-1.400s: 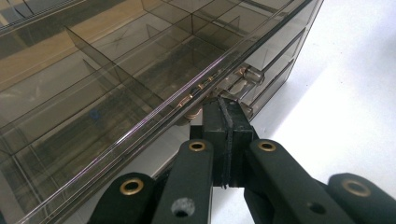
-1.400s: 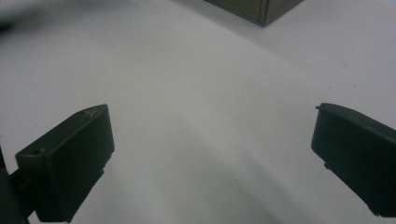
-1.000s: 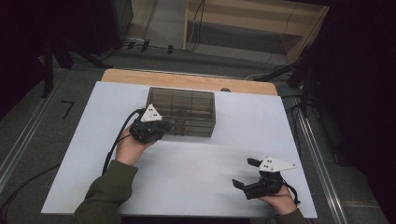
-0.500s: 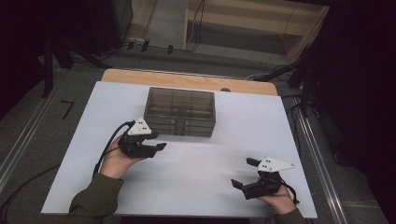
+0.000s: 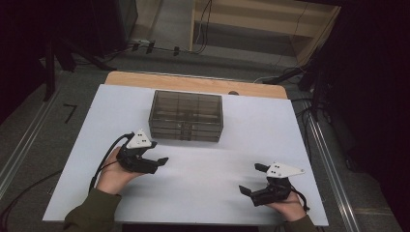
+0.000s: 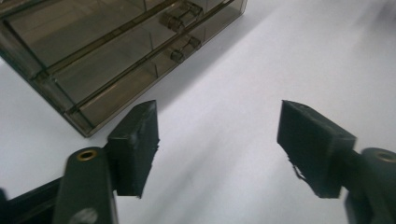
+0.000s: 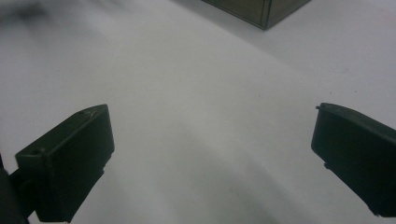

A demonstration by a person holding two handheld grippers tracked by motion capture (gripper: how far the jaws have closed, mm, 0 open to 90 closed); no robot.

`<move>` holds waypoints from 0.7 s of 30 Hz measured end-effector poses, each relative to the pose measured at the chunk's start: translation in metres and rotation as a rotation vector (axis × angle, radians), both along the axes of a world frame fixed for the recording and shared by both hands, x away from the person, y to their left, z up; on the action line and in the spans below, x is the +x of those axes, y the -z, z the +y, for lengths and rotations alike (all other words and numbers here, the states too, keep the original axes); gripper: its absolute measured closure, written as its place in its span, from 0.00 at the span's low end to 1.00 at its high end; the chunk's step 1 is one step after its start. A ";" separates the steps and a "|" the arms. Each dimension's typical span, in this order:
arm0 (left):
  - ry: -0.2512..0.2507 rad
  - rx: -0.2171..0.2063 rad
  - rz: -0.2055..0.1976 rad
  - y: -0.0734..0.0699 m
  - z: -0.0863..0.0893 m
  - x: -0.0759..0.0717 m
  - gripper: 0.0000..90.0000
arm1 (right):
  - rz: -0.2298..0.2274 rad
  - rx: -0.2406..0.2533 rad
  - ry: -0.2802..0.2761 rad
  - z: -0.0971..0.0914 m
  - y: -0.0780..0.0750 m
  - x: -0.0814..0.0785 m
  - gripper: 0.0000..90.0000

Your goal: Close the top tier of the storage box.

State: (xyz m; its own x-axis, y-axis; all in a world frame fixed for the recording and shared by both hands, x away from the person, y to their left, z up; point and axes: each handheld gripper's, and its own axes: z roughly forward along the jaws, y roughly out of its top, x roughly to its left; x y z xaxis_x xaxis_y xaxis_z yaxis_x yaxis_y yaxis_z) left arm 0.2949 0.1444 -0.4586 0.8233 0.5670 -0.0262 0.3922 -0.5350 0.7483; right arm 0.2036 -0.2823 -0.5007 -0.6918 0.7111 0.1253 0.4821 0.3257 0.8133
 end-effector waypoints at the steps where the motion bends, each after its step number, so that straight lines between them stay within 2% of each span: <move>1: -0.002 0.000 0.001 0.001 0.001 -0.001 0.29 | 0.001 -0.001 0.000 0.000 0.000 0.000 0.00; 11: -0.033 -0.004 -0.010 0.009 0.012 -0.011 0.14 | 0.003 -0.003 -0.002 0.000 0.000 -0.001 0.00; 21: -0.064 -0.070 -0.014 0.015 0.026 -0.020 0.06 | 0.010 -0.005 -0.003 -0.001 0.000 -0.003 0.00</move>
